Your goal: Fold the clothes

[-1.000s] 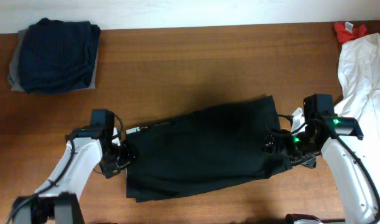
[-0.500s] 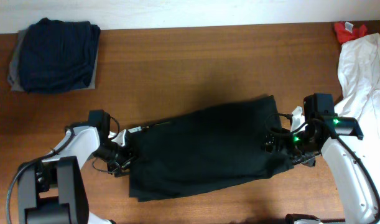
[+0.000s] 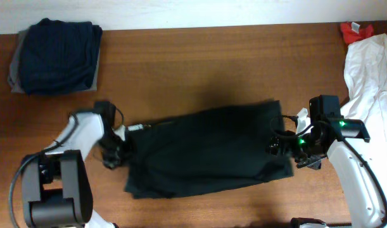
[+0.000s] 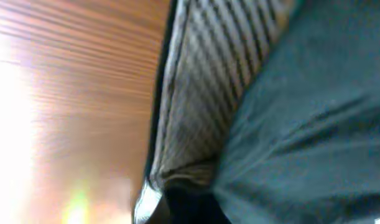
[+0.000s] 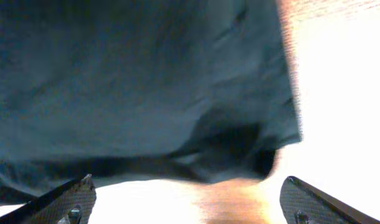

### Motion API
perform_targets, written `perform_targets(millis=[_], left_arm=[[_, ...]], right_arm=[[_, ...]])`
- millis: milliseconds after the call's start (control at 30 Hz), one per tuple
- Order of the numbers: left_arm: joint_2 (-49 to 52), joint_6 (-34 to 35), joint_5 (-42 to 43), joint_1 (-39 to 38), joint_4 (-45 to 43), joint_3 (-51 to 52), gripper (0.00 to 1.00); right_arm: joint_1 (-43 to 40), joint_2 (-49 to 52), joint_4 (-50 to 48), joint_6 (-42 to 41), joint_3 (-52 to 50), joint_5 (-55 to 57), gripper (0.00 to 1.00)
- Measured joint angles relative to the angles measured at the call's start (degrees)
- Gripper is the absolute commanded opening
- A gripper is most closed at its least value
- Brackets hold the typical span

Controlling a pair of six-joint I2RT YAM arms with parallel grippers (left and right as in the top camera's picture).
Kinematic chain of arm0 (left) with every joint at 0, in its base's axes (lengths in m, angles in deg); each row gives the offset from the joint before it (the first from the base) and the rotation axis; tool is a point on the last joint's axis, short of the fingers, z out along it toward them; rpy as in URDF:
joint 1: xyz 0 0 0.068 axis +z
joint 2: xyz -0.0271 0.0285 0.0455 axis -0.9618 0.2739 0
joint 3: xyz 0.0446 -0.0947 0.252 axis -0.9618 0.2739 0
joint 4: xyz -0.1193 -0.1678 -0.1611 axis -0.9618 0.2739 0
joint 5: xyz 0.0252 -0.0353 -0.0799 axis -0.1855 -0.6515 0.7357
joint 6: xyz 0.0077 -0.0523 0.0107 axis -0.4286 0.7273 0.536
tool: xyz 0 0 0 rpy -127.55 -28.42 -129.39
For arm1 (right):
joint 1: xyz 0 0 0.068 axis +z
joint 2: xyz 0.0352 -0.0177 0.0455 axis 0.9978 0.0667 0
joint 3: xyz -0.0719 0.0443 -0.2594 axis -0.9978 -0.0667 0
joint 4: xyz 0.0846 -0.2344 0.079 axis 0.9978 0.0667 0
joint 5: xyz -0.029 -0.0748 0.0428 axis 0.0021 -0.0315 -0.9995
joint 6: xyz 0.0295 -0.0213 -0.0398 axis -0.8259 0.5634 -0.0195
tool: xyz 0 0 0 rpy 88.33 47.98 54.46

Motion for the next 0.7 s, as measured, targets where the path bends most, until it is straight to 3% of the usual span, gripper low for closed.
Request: perform_targets(millis=[233,367,700], left_arm=[[0.6,4.1,-15.5,0.6,23.3,-31.4,0.01],[0.4,4.4,-18.2,0.3,29.4,-44.1,0.01],[0.2,4.4,-19.5,-1.5,29.2,-43.4,0.01]], right_arm=[[0.0,0.0,0.1,0.0,0.0,0.0,0.99],[0.0,0.0,0.0,0.0,0.0,0.0,0.98],[0.0,0.0,0.0,0.0,0.0,0.0,0.98]])
